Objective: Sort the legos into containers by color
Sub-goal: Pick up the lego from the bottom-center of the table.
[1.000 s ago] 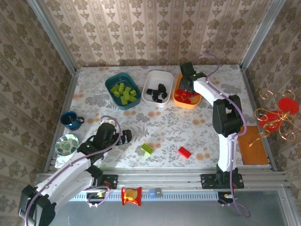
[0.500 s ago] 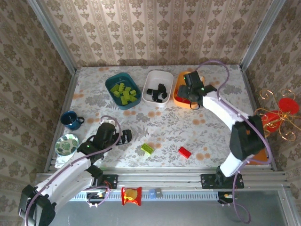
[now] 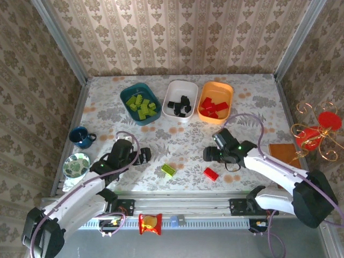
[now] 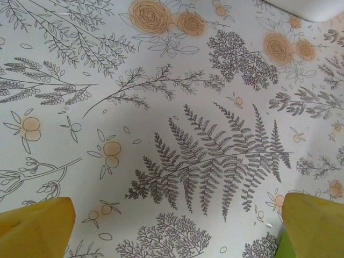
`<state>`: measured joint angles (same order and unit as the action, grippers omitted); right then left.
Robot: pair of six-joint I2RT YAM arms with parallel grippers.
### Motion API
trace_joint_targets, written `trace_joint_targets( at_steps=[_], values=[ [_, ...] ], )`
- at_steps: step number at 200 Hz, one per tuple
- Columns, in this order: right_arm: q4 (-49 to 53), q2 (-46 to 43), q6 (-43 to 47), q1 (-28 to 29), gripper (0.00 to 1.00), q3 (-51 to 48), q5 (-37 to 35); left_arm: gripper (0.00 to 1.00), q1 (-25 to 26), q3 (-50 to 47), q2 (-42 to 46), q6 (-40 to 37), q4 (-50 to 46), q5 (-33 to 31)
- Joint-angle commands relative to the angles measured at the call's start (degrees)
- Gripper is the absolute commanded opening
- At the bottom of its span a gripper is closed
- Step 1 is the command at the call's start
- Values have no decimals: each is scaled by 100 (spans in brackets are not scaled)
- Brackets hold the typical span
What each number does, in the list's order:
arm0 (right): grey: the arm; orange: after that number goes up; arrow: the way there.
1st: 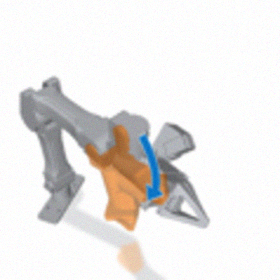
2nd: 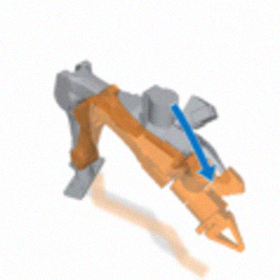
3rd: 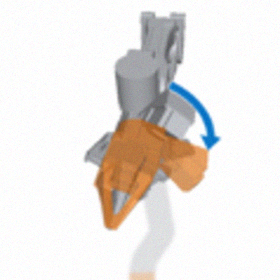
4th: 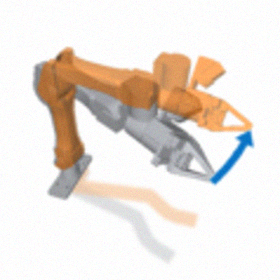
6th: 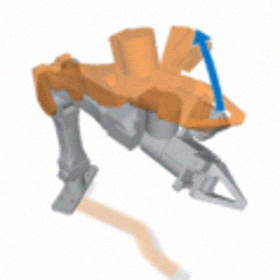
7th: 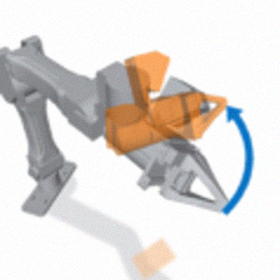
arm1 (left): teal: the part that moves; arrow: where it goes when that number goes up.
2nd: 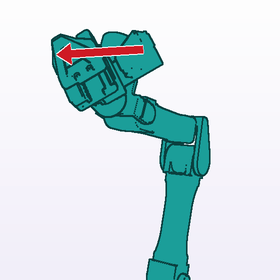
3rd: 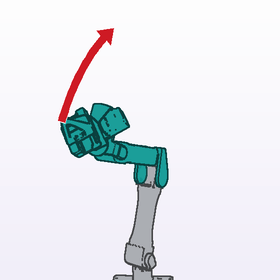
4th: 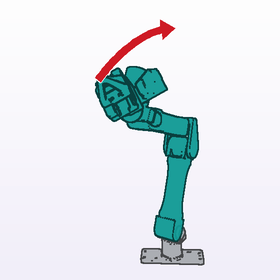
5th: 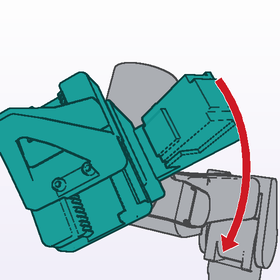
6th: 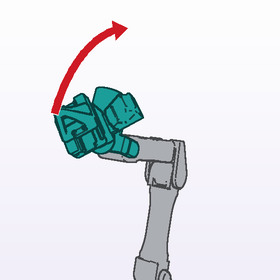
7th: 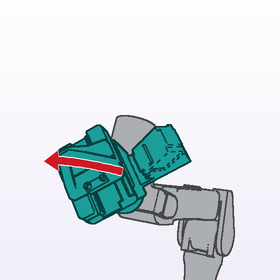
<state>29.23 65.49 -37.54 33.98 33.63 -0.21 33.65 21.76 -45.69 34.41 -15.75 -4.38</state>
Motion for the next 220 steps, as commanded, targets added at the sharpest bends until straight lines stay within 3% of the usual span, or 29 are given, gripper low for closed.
trace_joint_targets(
  at_steps=[1,59,94,152,187,220],
  values=[
    [59,16,-254,161,79,-204,363,100,-43,-11,-79,161,251,86],
    [84,125,-475,940,78,-303,488,100,-51,-31,-122,189,250,87],
    [427,412,-567,1439,73,-180,132,100,-51,-75,-127,232,313,91],
    [726,1273,-448,1852,58,406,-652,100,-51,-62,-133,225,280,122],
    [557,1378,-289,1907,35,645,-673,100,-51,-30,-92,171,204,135],
    [644,1228,207,1726,26,1269,-822,100,-60,-7,-29,153,221,178]
  ],
)
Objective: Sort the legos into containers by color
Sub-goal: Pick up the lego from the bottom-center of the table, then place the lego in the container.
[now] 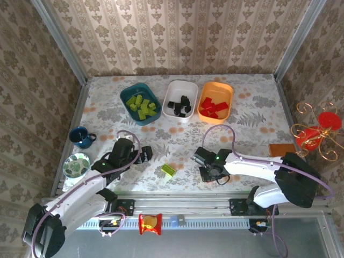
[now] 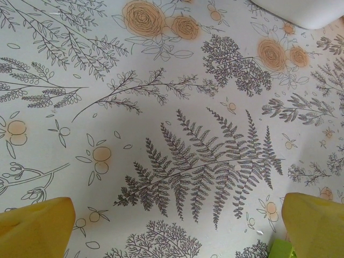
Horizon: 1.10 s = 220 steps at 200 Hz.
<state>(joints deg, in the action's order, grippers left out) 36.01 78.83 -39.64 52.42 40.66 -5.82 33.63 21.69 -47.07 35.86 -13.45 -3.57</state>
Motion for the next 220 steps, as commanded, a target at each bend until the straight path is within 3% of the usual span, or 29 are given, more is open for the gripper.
trace_joint_targets(
  at_steps=[1,20,51,98,141,183,200,220],
  values=[
    [-29,-113,433,-136,26,592,-261,100,-58,0,110,9,-4,100],
    [4,-239,841,-587,24,1140,-321,100,-67,24,110,18,28,150],
    [-494,-215,1233,-1788,22,1873,-248,100,-76,4,91,27,174,316],
    [-1108,1345,1121,-3218,22,3141,-436,100,-84,88,16,17,112,371],
    [-433,3086,1195,-3589,22,4683,-1146,100,-83,166,-136,-41,67,496],
    [124,3865,1152,-3616,23,5585,-1596,100,-82,203,-201,-92,-14,560],
    [147,3912,1108,-3613,31,5692,-1570,100,-76,213,-248,-114,-34,586],
    [84,3787,1096,-3608,56,5711,-1496,100,-76,237,-302,-139,-51,628]
  ],
)
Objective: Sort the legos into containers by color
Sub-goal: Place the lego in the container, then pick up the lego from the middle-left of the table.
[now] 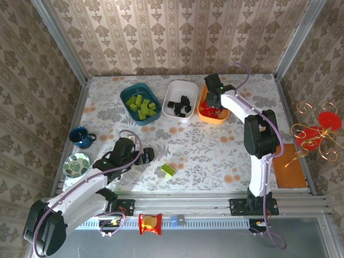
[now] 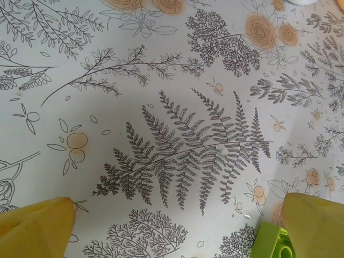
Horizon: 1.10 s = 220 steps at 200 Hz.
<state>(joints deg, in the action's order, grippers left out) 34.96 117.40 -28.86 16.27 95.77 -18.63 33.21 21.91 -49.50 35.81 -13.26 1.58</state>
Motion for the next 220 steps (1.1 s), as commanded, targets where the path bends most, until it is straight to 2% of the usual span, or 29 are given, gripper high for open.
trace_joint_targets(
  at_steps=[1,10,25,69,101,148,187,220],
  values=[
    [183,-83,20,7,57,199,-213,100,-34,216,-64,-135,-67,118],
    [128,-190,36,38,65,163,-202,100,-34,241,-86,-145,-80,131],
    [95,-404,76,85,71,112,-186,100,-26,277,-158,-171,-88,175],
    [-306,-1455,126,498,74,-807,-85,100,117,451,-414,-288,-111,338],
    [-701,-2323,71,862,74,-1983,-85,99,707,815,-908,-570,-250,250],
    [-954,-3363,-223,878,75,-3458,-9,96,1686,1593,-2237,-1046,-633,205],
    [-972,-3736,-251,800,76,-3965,-12,100,2593,2167,-3035,-1254,-1317,-760],
    [-1035,-4063,-260,750,77,-4049,15,100,2981,2421,-3581,-1222,-1425,-1169]
  ],
)
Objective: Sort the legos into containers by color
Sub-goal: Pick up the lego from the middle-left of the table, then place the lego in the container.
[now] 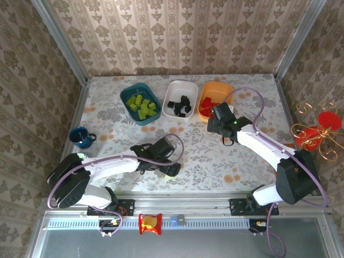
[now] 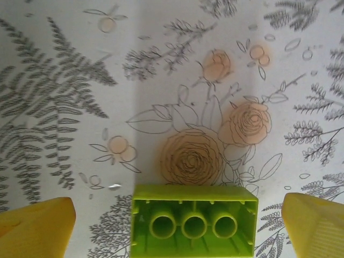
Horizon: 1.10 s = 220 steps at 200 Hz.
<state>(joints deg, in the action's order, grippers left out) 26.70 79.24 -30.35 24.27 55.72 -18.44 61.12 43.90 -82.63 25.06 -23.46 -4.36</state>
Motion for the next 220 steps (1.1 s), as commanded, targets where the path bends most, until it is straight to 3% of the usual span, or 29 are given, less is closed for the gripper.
trace_joint_targets(
  at_steps=[1,32,73,129,147,182,220],
  values=[
    [-209,-254,-112,-52,77,-44,-8,100,203,232,-282,-149,-400,-583],
    [-223,-406,-96,-104,77,-75,31,95,304,297,-568,-39,-381,-733],
    [-209,-558,-68,-227,78,-139,26,77,349,260,-796,-1,-217,-620],
    [-252,-526,-163,-265,78,-194,49,60,164,233,-325,14,-170,-671],
    [-343,-544,-232,-265,78,-269,118,59,-278,305,72,-92,-109,-766],
    [-435,-505,-347,-257,78,-384,207,59,-1607,796,634,-323,624,-1128],
    [-418,-510,-376,-250,78,-453,299,60,-3122,1619,-316,-432,1539,-1349]
  ],
)
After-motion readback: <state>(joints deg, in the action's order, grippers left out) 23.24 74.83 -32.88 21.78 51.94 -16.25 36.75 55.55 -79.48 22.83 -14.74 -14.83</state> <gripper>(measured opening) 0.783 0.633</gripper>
